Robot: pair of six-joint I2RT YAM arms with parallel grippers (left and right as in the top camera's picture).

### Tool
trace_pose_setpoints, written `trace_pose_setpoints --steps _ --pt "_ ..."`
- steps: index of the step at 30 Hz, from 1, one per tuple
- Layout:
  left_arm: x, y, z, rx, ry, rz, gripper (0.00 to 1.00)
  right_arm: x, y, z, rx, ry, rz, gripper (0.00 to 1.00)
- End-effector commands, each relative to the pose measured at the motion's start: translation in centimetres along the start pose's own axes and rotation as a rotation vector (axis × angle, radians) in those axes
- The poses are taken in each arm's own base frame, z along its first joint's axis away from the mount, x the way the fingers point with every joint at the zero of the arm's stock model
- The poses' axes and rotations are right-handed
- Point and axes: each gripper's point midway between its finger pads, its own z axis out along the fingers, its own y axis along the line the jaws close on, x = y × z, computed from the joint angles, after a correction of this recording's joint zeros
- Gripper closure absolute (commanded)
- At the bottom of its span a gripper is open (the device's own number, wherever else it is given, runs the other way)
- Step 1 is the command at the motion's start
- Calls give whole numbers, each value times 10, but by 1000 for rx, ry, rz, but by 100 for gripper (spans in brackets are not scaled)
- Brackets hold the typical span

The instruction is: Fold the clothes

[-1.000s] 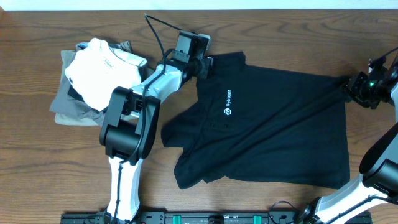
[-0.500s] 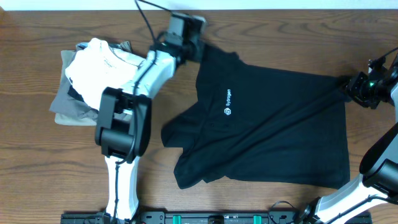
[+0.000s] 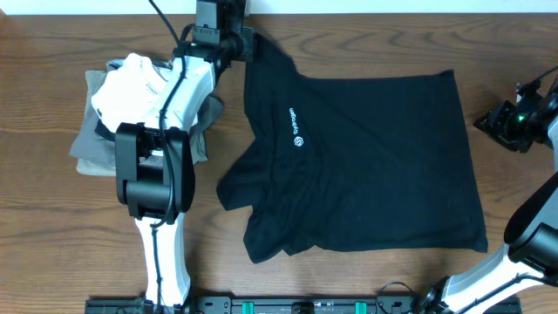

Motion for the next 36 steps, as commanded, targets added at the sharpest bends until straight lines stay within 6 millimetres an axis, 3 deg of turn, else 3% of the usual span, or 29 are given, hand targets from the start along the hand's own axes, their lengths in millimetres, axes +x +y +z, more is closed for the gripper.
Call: trace_pose_setpoints --steps 1,4,5,7,9,11,12,17,21,25,32,36 --pt "-22 12 -5 -51 -50 18 94 1 2 1 -10 9 3 55" --pt "-40 10 -14 -51 -71 22 94 5 1 1 -9 23 8 55" --pt "-47 9 -18 -50 -80 24 90 6 1 1 -8 29 10 55" --pt "-58 8 -27 -59 -86 32 64 9 1 1 -8 39 2 55" --pt "-64 9 -36 -69 -75 31 57 12 1 1 -7 51 -7 55" --pt "-64 9 -46 -74 -42 22 38 15 0 1 -5 66 -1 55" --pt "-62 9 -50 -75 -27 18 33 16 0 1 -5 68 0 55" --pt "-21 0 -75 -66 168 -18 30 18 0 1 -5 75 2 58" --pt "27 -16 -91 -48 374 -44 28 15 3 9 -3 52 -14 75" --pt "67 -40 -101 -4 535 -52 28 19 2 31 23 25 30 89" --pt "83 -69 -105 24 603 -13 27 48 4 84 42 24 107 97" --pt "89 -73 -108 27 628 -12 23 56 -6 98 95 5 135 99"
